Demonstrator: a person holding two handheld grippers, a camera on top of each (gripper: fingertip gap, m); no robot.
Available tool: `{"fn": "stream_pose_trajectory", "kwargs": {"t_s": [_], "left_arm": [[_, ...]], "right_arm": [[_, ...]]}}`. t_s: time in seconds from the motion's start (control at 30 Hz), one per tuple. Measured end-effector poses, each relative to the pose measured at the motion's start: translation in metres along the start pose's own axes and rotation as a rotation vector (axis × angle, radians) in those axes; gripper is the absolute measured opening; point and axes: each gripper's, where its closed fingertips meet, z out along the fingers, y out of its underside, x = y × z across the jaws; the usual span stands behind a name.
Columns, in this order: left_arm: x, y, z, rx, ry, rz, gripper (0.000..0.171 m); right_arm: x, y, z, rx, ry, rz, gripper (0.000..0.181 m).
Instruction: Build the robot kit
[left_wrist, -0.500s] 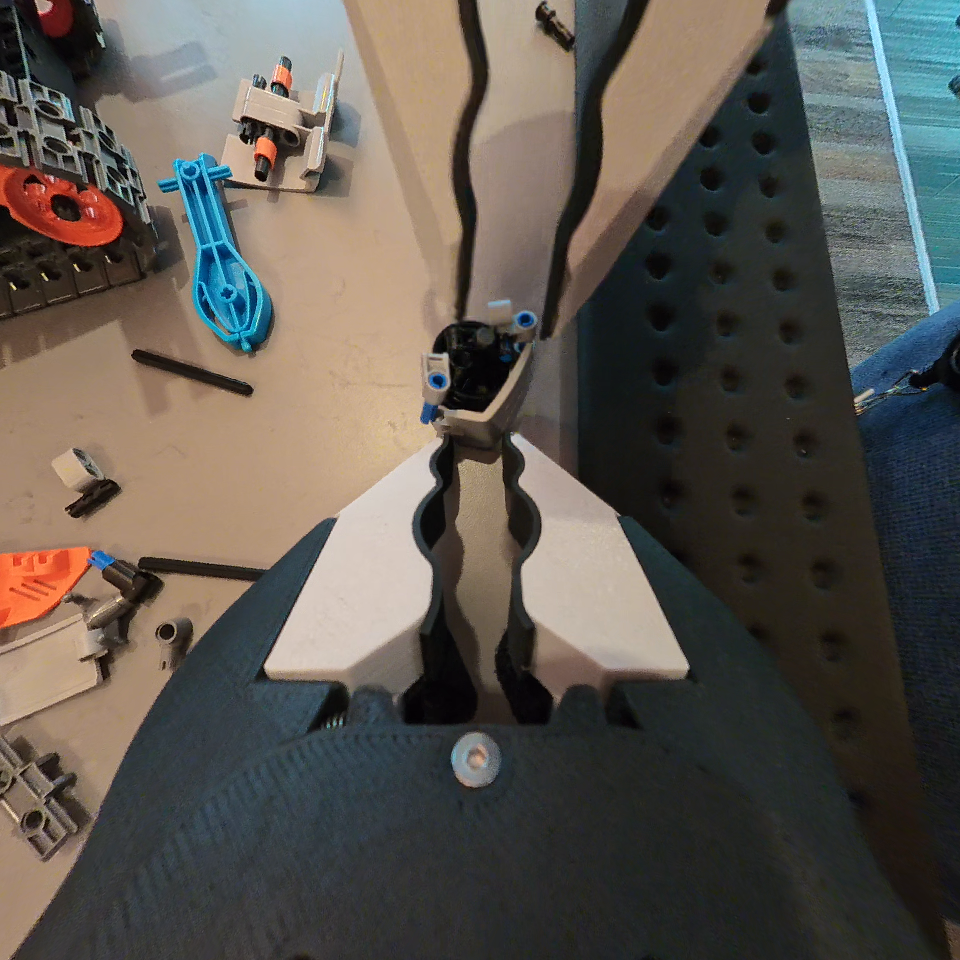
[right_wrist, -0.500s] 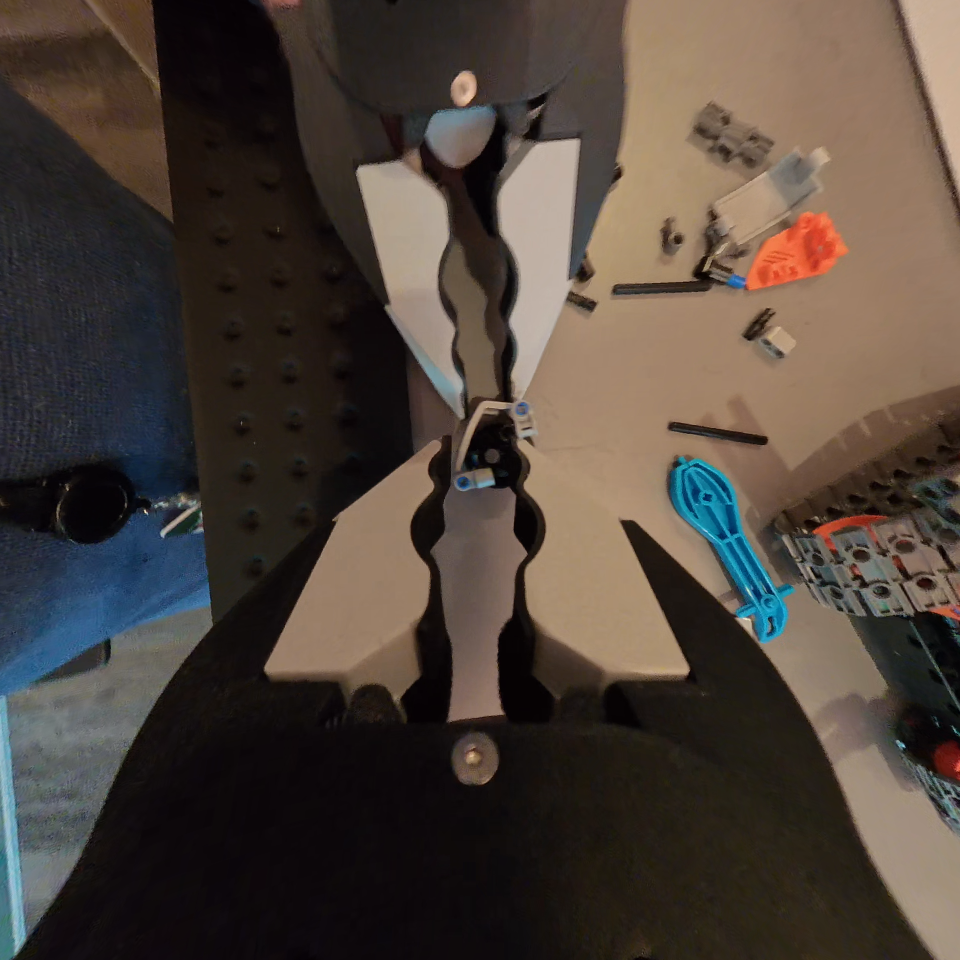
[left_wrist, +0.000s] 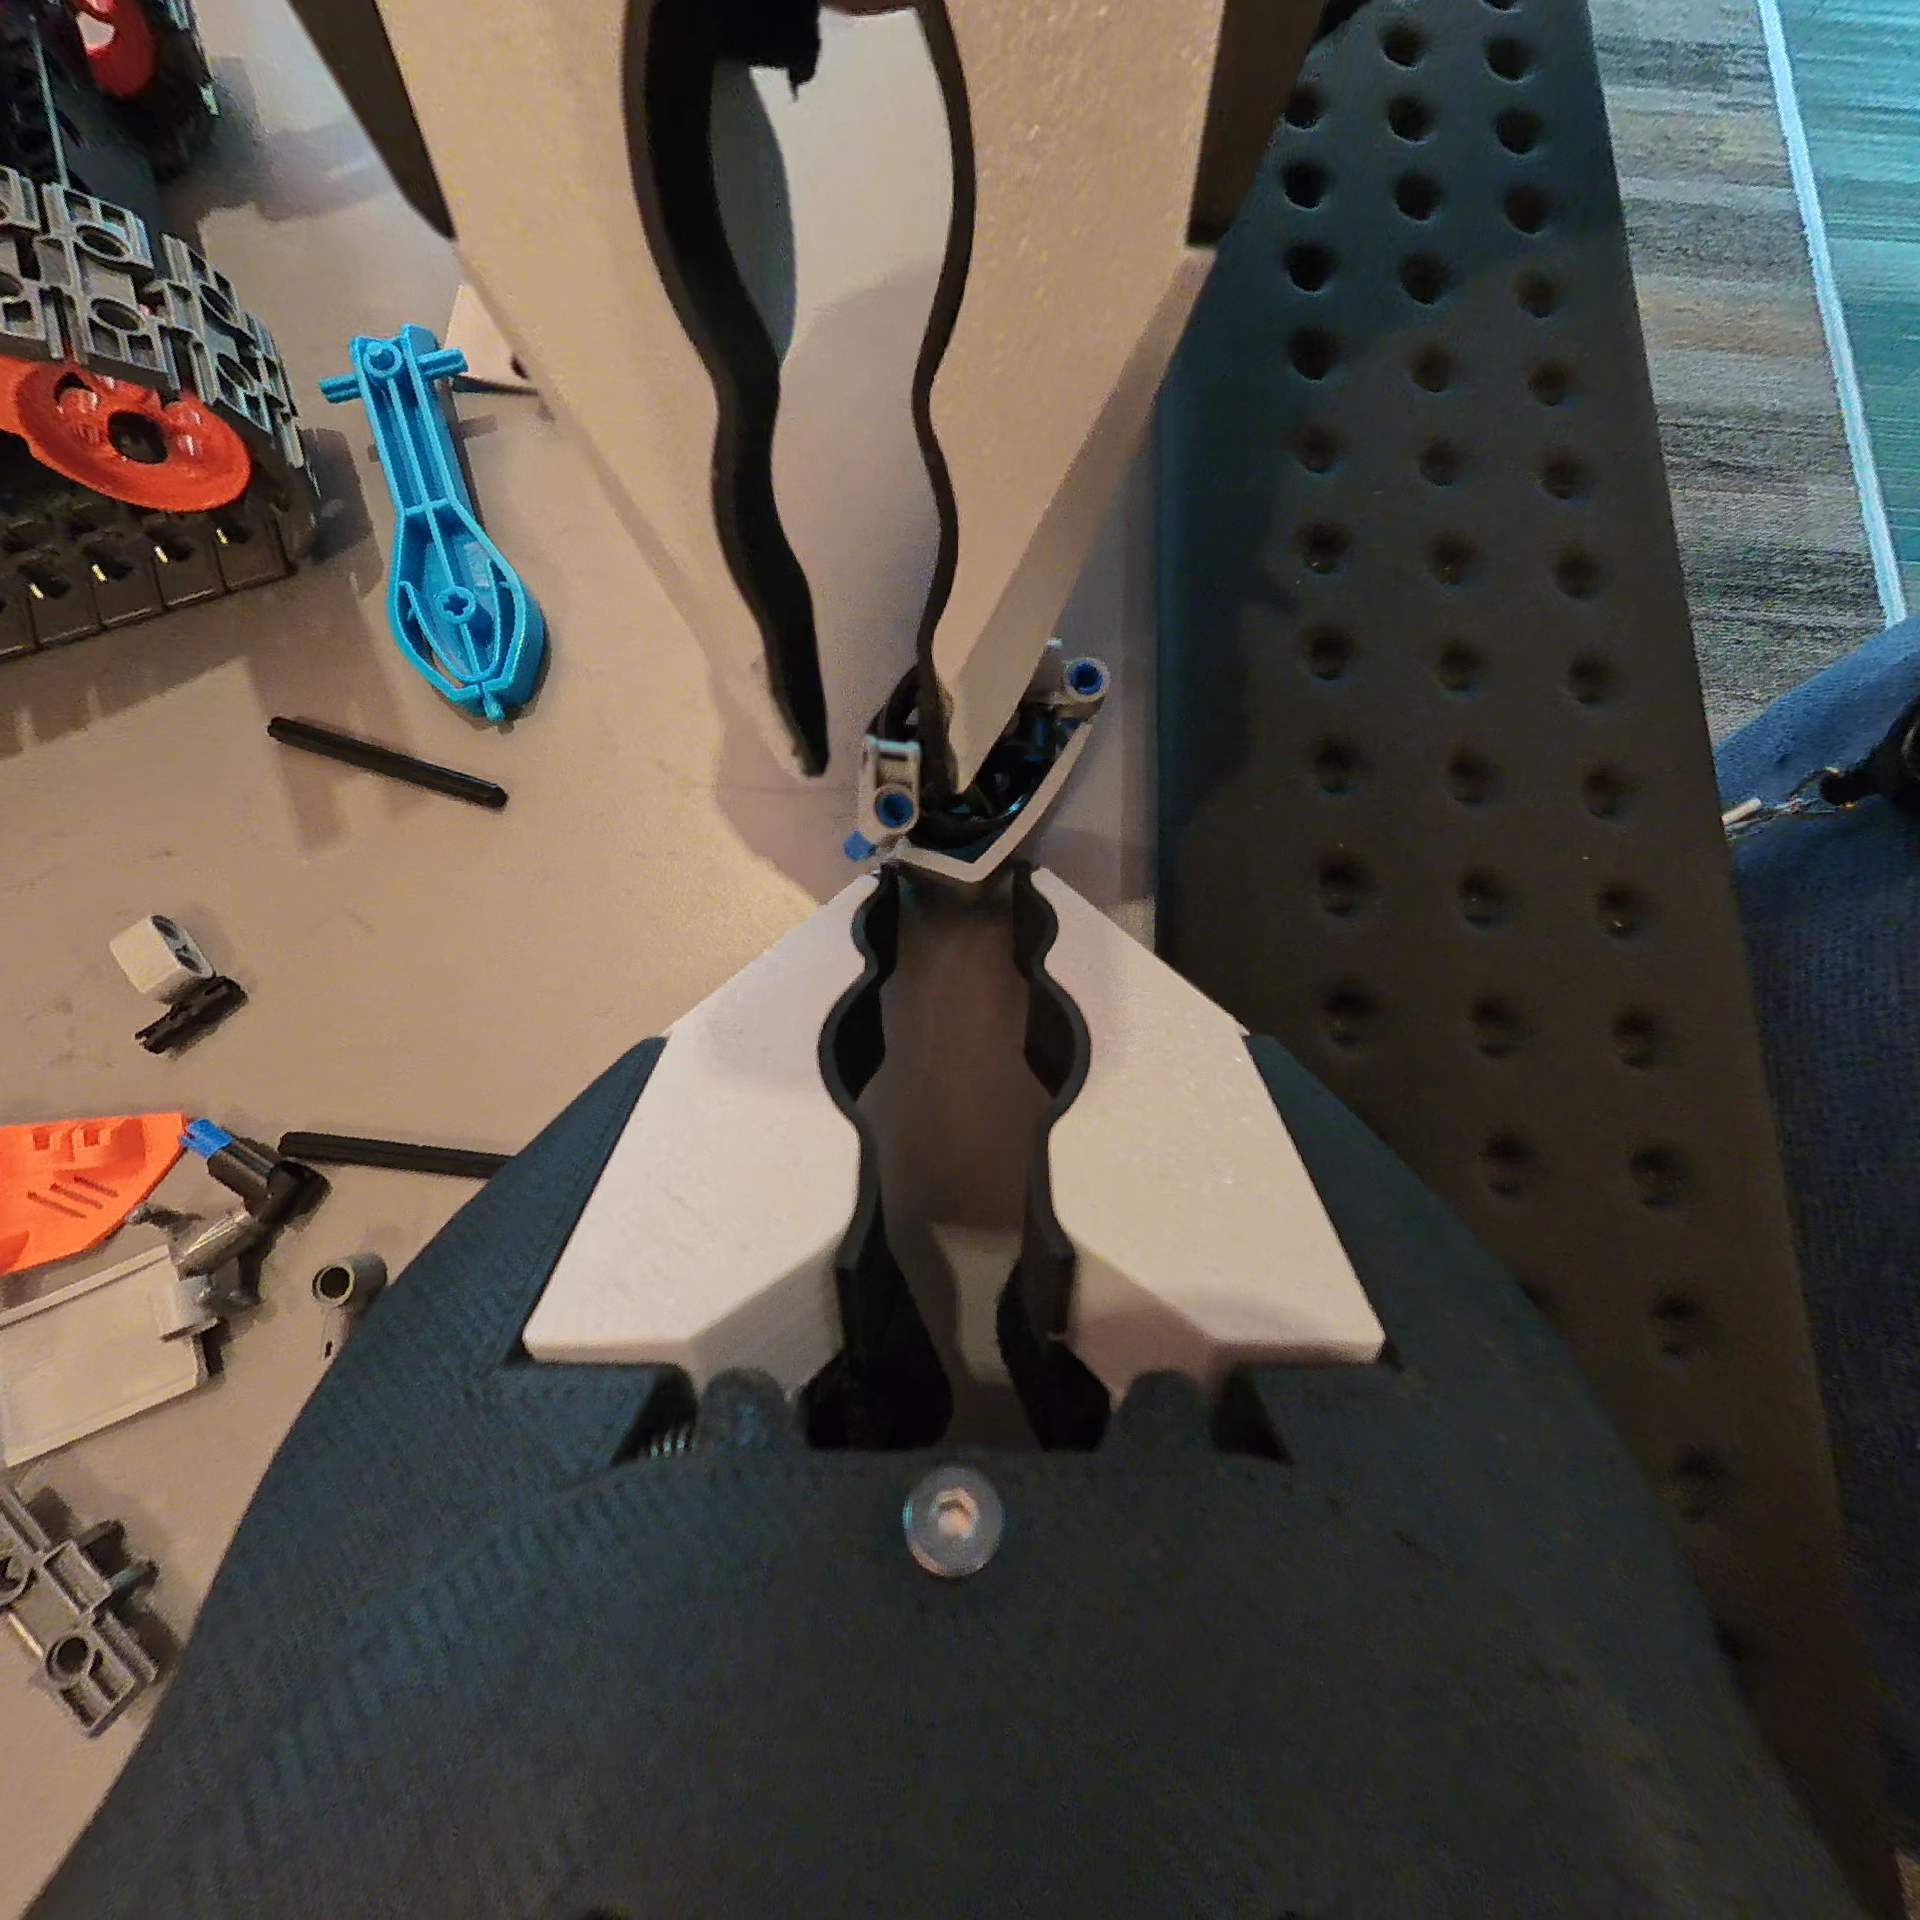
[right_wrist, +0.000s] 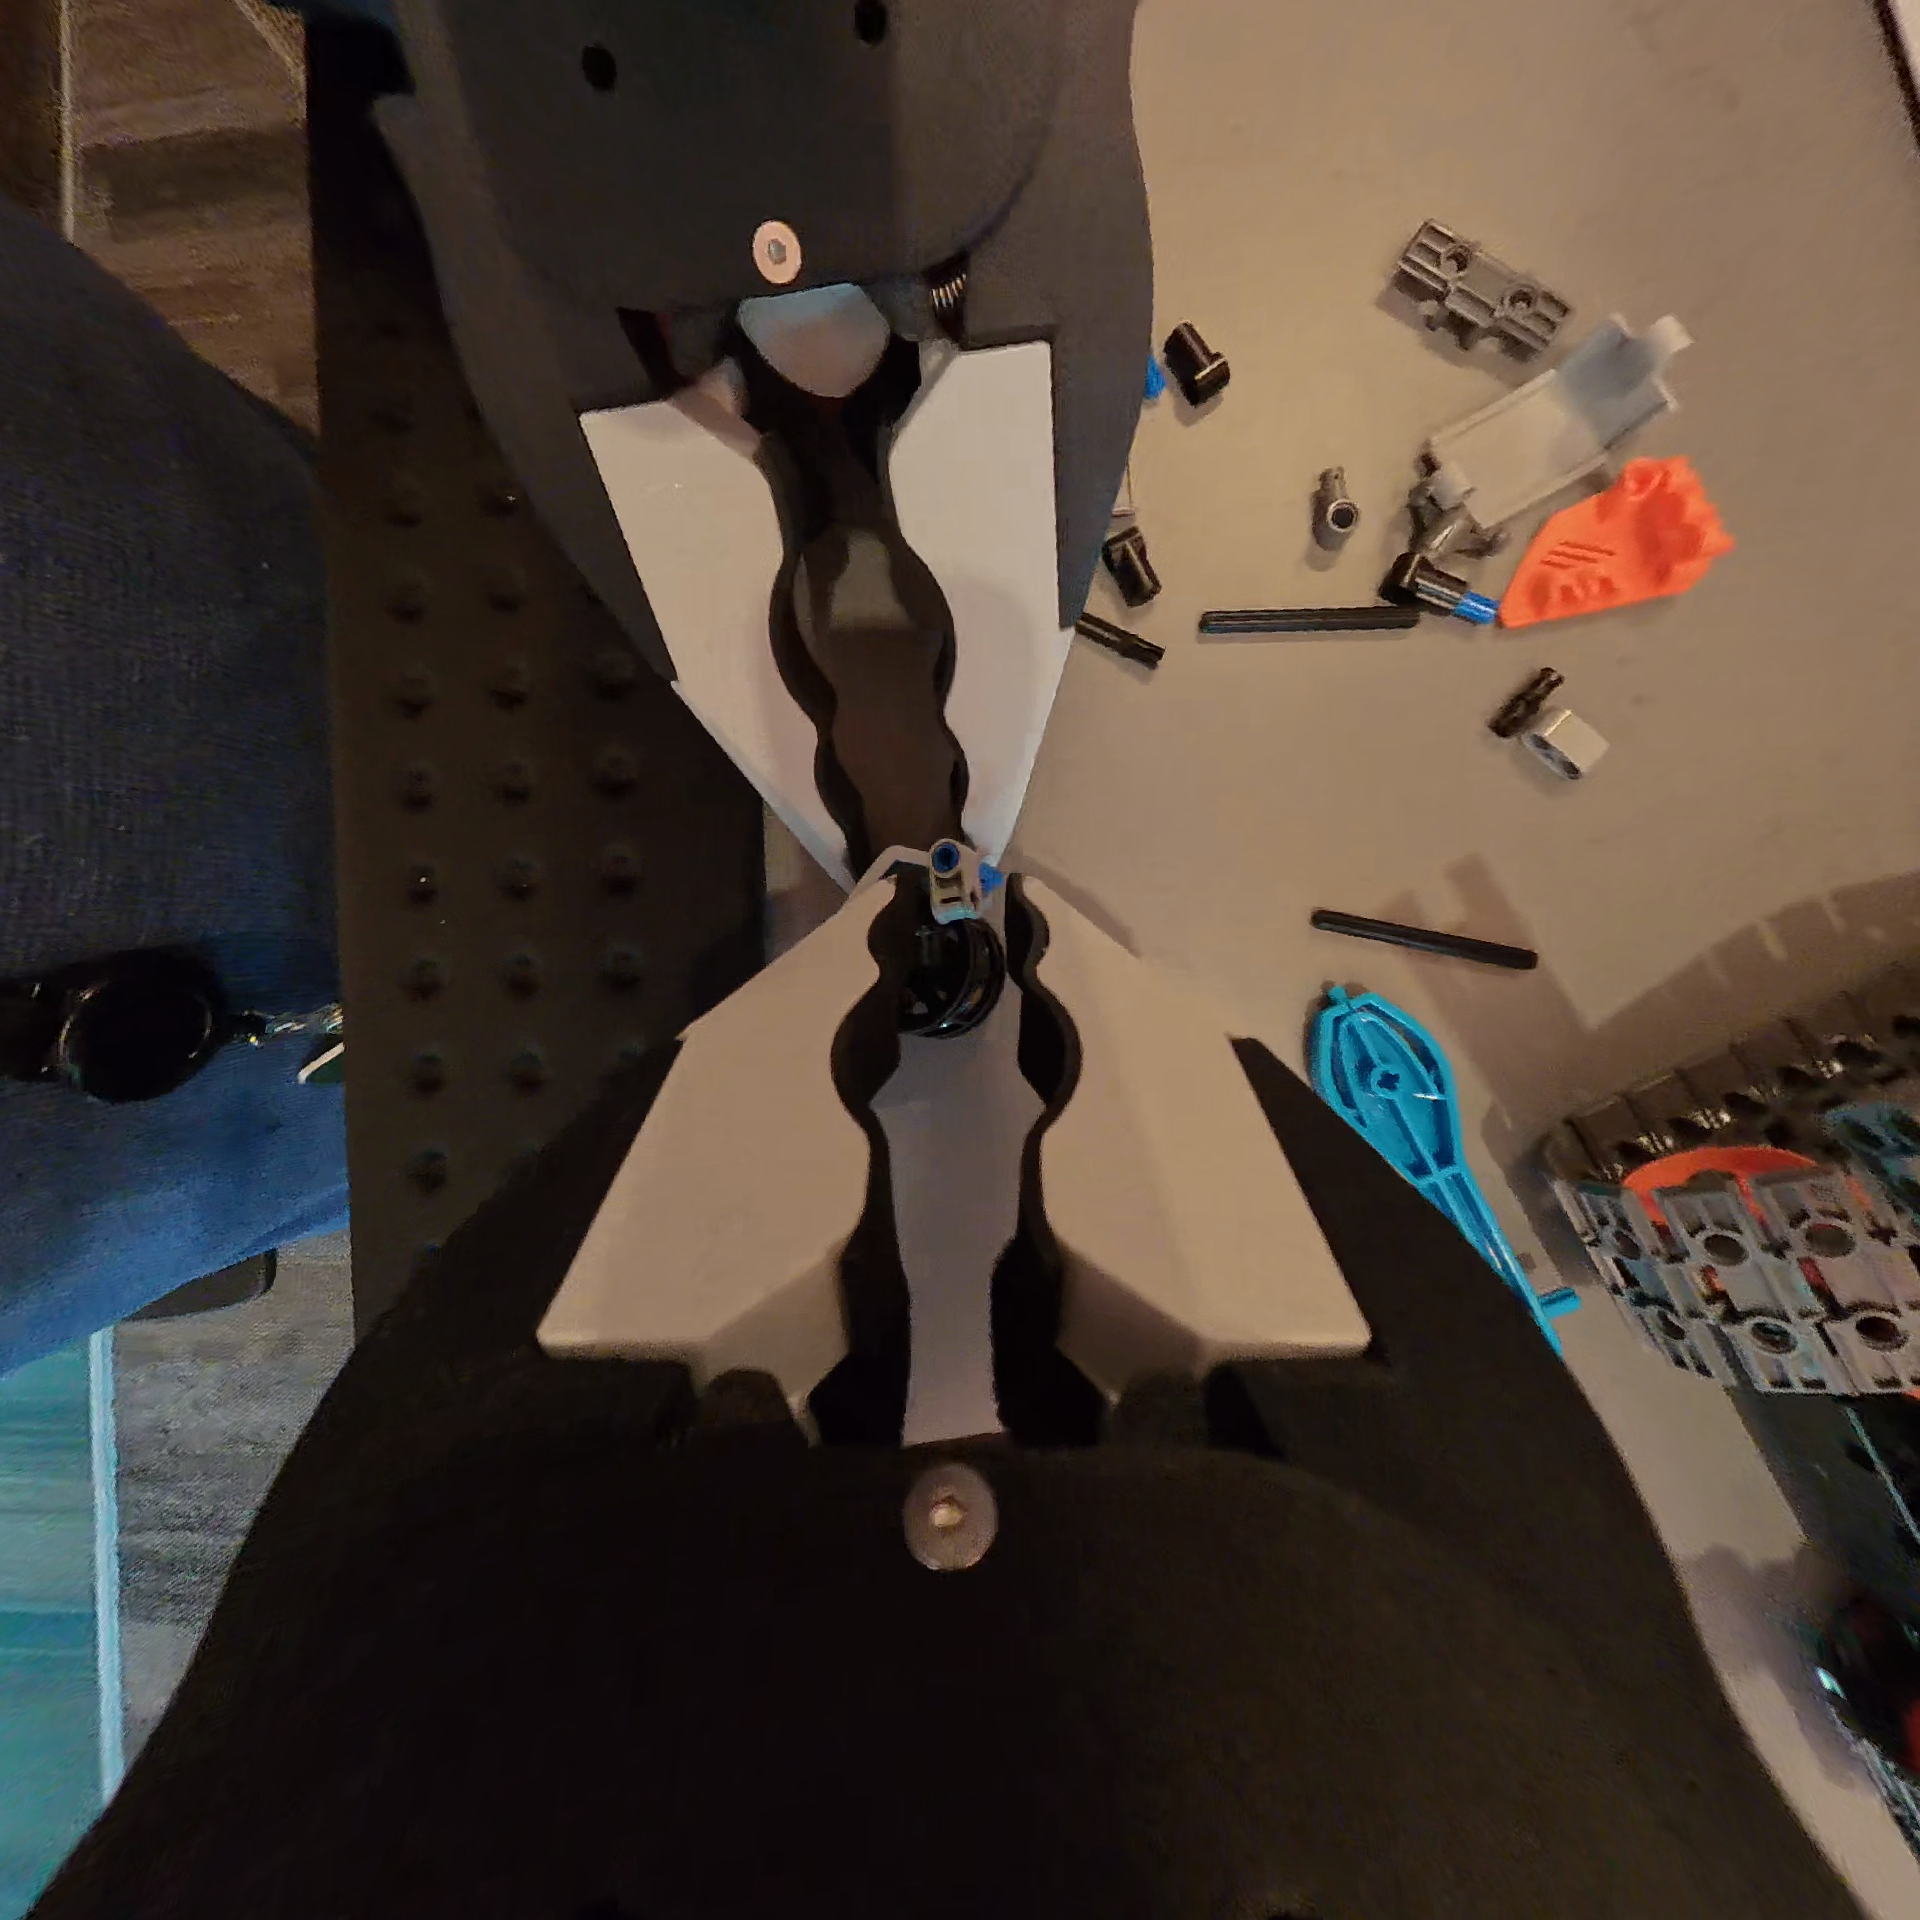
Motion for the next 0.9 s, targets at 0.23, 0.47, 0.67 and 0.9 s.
{"fn": "stream_pose_trajectory", "kwargs": {"t_s": [0.23,0.47,0.67,0.9], "left_arm": [[0.001,-0.002,0.002,0.0,0.003,0.006,0.017],[-0.006,-0.006,-0.003,0.037,-0.011,-0.047,0.032],[0.0,-0.034,-0.015,0.209,0.12,-0.188,0.051],[0.01,-0.046,-0.026,0.29,0.187,-0.152,0.029]], "right_arm": [[0.003,0.01,0.008,-0.075,0.023,-0.01,0.009],[0.004,0.004,-0.001,0.052,0.047,-0.01,0.005],[0.001,-0.02,-0.027,0.348,0.118,-0.036,0.005],[-0.006,-0.028,-0.043,0.489,0.16,-0.089,0.005]]}}
